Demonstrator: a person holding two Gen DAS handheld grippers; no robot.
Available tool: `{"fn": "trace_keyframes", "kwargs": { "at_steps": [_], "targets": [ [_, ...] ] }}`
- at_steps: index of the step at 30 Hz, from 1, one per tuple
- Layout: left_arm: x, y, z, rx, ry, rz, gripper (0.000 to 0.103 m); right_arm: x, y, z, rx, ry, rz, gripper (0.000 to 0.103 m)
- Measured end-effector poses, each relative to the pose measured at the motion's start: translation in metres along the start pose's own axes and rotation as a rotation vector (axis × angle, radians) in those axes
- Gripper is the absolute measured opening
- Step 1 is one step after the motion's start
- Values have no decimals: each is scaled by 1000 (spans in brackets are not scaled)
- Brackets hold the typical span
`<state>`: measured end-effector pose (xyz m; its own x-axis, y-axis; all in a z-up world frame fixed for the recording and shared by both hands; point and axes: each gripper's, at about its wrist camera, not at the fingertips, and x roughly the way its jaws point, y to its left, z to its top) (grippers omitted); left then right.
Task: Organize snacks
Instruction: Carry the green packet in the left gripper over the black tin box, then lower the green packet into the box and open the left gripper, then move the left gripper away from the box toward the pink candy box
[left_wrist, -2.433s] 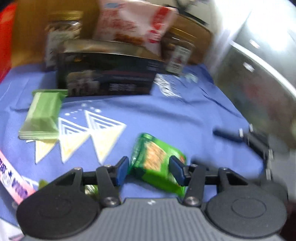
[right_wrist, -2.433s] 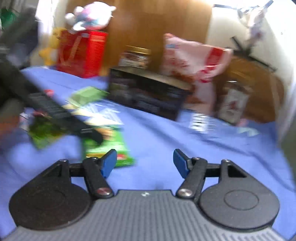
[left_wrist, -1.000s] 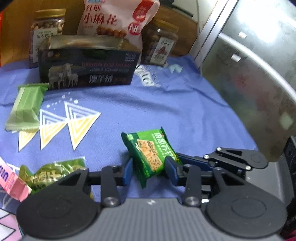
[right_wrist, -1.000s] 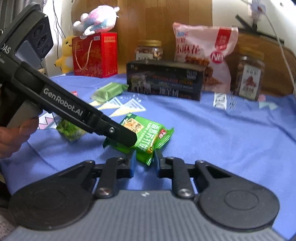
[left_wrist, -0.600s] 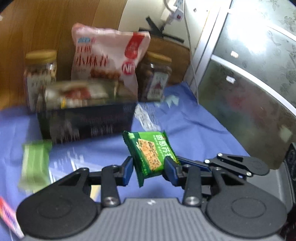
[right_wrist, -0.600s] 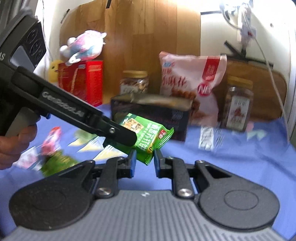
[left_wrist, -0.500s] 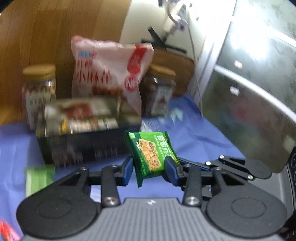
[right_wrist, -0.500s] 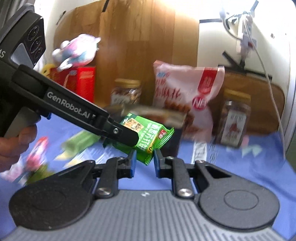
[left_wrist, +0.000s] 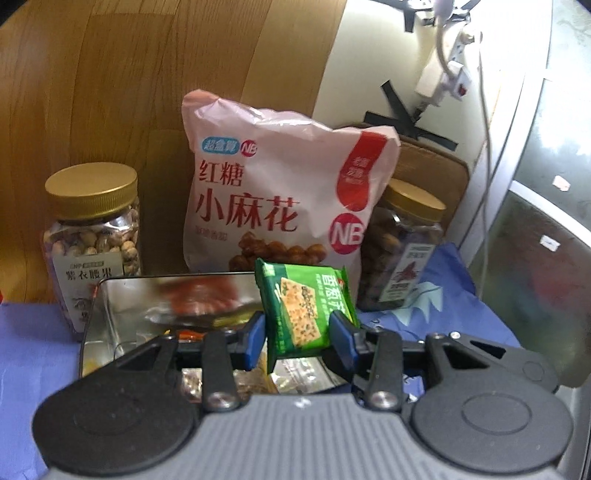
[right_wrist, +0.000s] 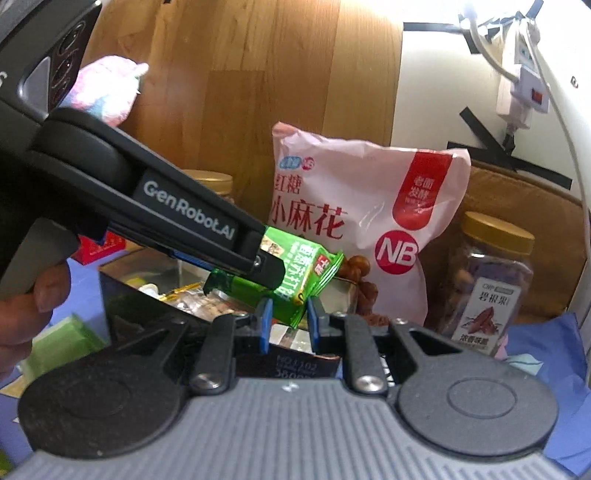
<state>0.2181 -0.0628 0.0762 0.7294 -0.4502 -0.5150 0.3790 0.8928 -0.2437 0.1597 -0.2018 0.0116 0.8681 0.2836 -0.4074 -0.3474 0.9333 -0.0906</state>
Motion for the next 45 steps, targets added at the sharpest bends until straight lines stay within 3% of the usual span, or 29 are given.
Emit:
{"fn": "trace_keyframes", "kwargs": {
  "at_steps": [13,24,33,40,45],
  "targets": [
    [14,-2,-4,30,3,56,36,10,4,-6,-14,-16,-43,24],
    [3,-2,-14,25,15,121,42,-8,10,-6,-19,-32,-45,33],
    [-81,3,-35,-11,-54,59,44,-50,15,-24,108,18,10,35],
    [-163,43,-91,-114,-101,11,44,-69,23,-56,209,103,39,38],
    [-208,85,-137,-223,-113,107,49,-72,26,-66,281,162,92,38]
  ]
}}
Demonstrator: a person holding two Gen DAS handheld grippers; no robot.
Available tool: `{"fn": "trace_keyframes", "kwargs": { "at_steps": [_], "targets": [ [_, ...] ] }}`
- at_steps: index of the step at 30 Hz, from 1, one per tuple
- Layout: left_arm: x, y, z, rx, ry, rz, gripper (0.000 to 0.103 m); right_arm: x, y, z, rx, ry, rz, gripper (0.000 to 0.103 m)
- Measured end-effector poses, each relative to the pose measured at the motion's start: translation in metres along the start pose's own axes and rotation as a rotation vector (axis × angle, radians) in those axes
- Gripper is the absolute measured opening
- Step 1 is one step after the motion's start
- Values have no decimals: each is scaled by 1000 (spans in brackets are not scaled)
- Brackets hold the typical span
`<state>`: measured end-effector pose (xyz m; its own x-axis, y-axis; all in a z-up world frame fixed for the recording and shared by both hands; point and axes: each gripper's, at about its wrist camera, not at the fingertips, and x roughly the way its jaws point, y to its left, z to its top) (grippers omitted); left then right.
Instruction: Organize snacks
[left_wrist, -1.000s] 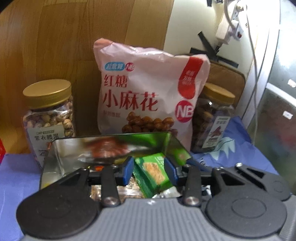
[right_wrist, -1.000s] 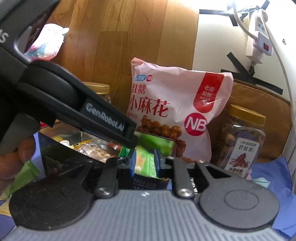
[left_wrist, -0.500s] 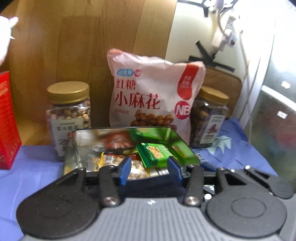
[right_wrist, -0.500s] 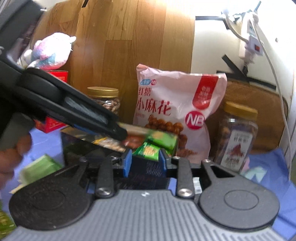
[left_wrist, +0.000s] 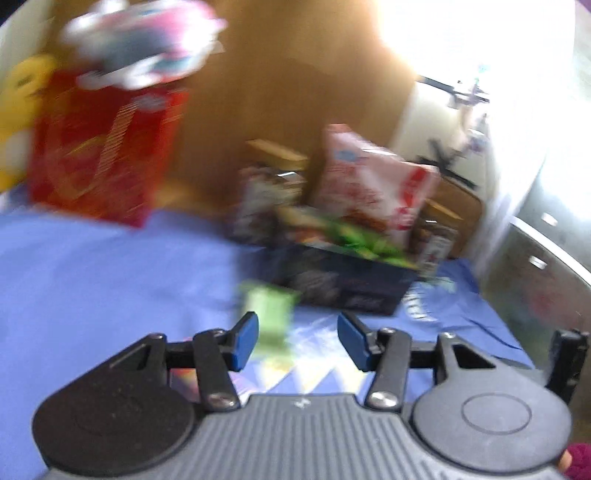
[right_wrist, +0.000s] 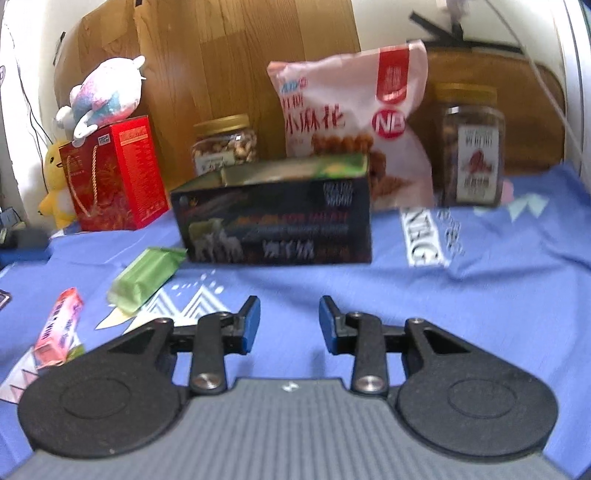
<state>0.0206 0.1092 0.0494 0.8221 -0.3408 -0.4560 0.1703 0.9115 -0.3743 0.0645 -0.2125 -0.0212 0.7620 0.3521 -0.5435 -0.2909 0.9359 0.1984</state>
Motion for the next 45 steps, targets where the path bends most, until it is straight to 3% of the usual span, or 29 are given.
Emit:
{"fn": "trace_keyframes", "kwargs": {
  "at_steps": [3,7,9,14,18,26,36,39,45],
  "targets": [
    [-16,30,-16,-69,11,60,48,0,6,-7,16,30,27,38],
    [-26,56,-38,-90,33,164,49,-3,15,-15,5,61,50,38],
    [-24,61,-49,-73,53,214,49,-4,19,-19,14,82,68,38],
    [-21,50,-57,24,11,257,54,-7,32,-22,-20,87,53,42],
    [-24,55,-57,0,2,228,54,-18,46,-20,15,64,156,44],
    [-31,64,-61,-61,-21,179,54,-32,105,-17,-130,10,321,47],
    [-34,69,-61,-100,-38,166,54,12,154,-24,-324,120,326,51],
    [-34,69,-61,-102,-38,168,54,19,161,-26,-359,124,283,28],
    [-33,68,-61,-97,-37,174,54,-1,147,-17,-345,83,325,25]
  ]
}}
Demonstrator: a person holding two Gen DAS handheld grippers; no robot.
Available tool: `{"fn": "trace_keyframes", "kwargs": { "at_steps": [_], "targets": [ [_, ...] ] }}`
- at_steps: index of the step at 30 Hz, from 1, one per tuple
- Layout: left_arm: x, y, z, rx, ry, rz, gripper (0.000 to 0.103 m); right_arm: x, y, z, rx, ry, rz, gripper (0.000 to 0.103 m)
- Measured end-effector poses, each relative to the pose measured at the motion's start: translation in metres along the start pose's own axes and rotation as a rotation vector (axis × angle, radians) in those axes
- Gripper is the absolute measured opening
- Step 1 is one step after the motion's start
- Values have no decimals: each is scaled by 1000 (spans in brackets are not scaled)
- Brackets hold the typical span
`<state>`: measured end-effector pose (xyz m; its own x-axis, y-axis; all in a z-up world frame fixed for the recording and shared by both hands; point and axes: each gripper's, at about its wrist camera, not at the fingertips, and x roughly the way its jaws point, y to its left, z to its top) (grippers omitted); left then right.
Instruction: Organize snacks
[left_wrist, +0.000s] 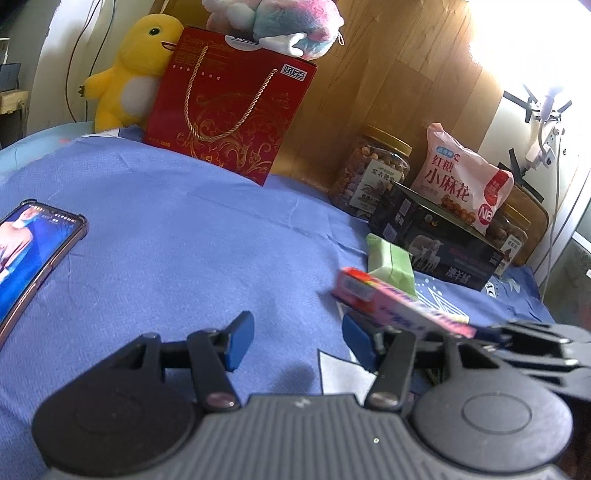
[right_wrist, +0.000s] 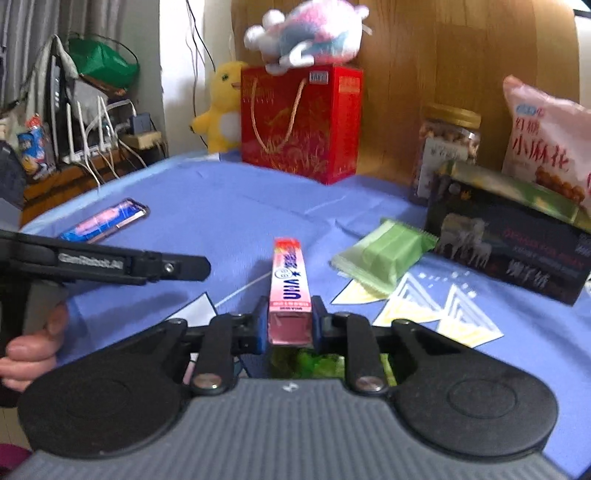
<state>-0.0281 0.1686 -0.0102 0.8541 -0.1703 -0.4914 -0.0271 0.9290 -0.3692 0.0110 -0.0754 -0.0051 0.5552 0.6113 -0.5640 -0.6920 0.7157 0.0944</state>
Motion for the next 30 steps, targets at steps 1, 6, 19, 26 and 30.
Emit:
{"fn": "trace_keyframes", "kwargs": {
  "at_steps": [1,6,19,26,30],
  "targets": [
    [0,-1,0,4,1,2,55,-8,-3,0,-6,-11,-1,25],
    [1,-5,0,32,6,19,56,-42,-32,-14,-19,-2,-54,25],
    [-23,-18,-4,197,-105,176,56,-91,-119,-84,269,-12,-186,38],
    [-38,-23,7,393,-271,330,62,-93,-127,-83,305,-26,-153,43],
    [-50,-8,34,449,-432,455,99,-93,-126,-83,296,-25,-159,43]
  ]
}}
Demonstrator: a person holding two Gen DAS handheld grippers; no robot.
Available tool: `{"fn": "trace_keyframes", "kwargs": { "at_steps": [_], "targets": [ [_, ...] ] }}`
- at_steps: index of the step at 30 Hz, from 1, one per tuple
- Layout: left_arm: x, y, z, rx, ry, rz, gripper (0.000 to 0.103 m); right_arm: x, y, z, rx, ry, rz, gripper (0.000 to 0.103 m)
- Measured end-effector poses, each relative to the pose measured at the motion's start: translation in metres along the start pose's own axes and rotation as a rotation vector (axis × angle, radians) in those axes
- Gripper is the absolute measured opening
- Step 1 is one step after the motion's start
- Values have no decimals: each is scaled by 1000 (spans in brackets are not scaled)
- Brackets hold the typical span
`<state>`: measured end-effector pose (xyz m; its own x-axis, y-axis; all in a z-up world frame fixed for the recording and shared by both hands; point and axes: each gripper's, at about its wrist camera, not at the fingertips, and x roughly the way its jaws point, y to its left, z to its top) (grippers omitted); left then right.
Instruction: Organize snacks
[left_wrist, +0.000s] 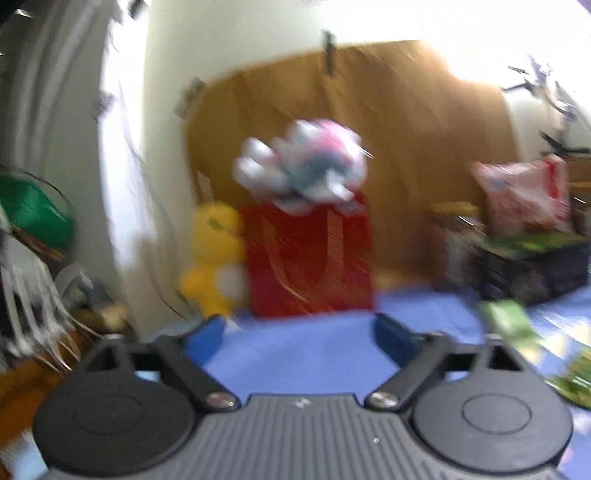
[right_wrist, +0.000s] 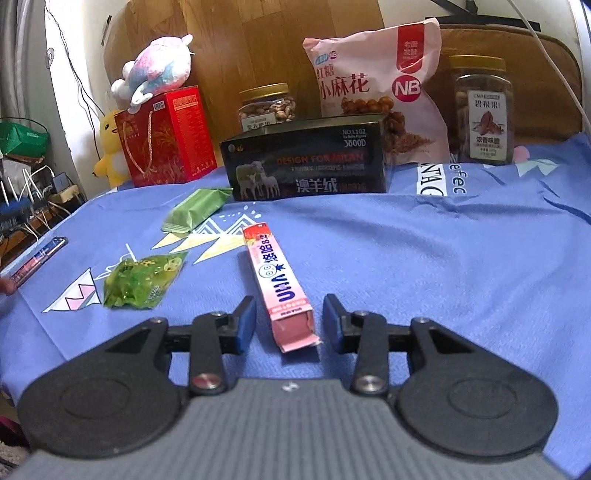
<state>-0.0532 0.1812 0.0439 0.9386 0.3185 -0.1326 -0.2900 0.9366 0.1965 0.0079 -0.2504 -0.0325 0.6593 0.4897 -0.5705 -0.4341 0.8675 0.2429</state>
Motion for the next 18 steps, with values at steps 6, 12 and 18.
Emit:
{"fn": "trace_keyframes", "kwargs": {
  "at_steps": [6,12,18],
  "targets": [
    [38,35,-2,66,20,135,103,1,1,0,-2,-4,-13,43],
    [77,48,-19,79,173,111,103,3,1,1,18,-7,-24,45],
    [142,44,6,48,261,48,103,3,-2,0,45,-11,-1,46]
  ]
}}
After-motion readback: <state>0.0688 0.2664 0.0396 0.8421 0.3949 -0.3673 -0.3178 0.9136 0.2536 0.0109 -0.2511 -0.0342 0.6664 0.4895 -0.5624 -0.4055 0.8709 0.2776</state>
